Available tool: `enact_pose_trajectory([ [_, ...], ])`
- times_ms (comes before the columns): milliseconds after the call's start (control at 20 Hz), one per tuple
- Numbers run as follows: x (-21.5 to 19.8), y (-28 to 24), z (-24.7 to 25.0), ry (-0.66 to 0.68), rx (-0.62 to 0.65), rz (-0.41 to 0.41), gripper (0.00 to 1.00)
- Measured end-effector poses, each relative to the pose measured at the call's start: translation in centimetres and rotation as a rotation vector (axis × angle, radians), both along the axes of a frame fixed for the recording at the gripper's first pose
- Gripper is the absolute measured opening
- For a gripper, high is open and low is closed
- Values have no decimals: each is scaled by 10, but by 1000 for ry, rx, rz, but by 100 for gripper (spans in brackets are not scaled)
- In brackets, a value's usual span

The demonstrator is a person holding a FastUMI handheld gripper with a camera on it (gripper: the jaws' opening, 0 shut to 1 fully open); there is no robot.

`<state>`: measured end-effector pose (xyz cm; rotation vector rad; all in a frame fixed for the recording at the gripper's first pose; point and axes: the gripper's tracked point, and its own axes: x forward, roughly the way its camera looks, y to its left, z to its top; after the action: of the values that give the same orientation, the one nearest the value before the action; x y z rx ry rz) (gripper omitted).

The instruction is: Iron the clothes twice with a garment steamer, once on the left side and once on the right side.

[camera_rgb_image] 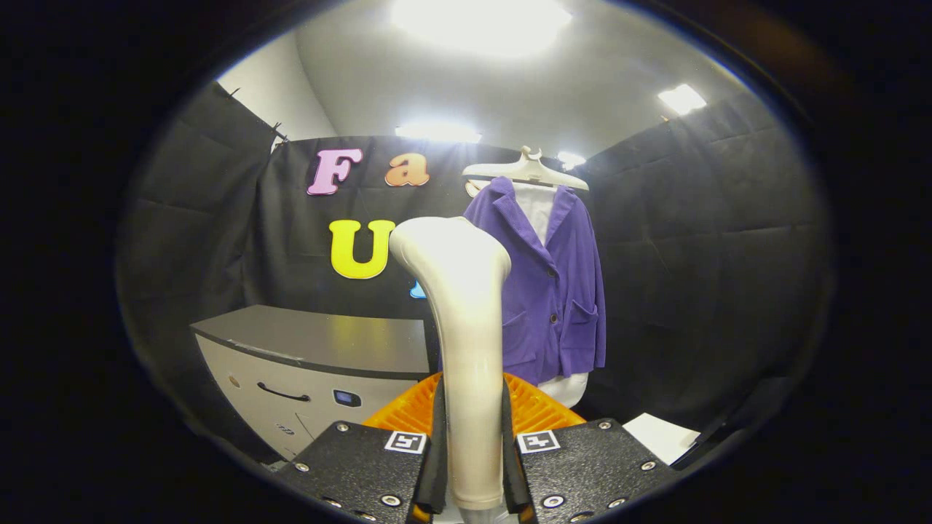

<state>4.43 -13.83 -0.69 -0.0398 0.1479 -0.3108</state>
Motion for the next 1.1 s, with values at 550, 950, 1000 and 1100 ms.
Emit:
enact_pose_trajectory([
  [550,-32,54,-3,-1,-16,37,31],
  [950,-39,52,-4,-7,-6,30,31],
  [1000,-39,51,-5,-6,-2,30,31],
  [1100,-40,50,-4,-6,-3,29,31],
])
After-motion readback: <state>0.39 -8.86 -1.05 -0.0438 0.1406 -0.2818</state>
